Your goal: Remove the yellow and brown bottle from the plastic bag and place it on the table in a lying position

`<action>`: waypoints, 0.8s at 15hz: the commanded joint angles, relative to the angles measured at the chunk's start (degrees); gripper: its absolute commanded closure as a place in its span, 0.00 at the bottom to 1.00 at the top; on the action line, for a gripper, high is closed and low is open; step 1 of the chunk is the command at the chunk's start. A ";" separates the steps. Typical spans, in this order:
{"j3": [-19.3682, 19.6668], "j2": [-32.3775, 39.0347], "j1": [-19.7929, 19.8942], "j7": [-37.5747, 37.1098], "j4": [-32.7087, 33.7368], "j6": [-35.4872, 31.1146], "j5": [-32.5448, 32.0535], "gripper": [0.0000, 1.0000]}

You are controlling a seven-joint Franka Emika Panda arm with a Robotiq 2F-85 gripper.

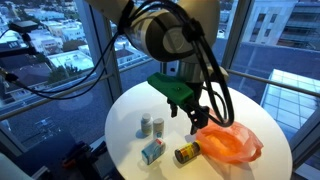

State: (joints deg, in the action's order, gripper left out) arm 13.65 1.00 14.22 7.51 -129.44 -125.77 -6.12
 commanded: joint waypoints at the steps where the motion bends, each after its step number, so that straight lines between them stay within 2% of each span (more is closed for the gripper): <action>1: -0.44 -7.20 -0.72 2.24 -2.00 6.96 -0.54 0.00; 8: -1.74 -18.38 -2.04 1.80 -4.69 17.95 -1.81 0.00; 12: -2.41 -21.93 -2.38 1.16 -5.12 21.33 -2.55 0.00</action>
State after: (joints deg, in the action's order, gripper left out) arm 11.71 -17.74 12.15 9.19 -133.44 -106.32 -6.97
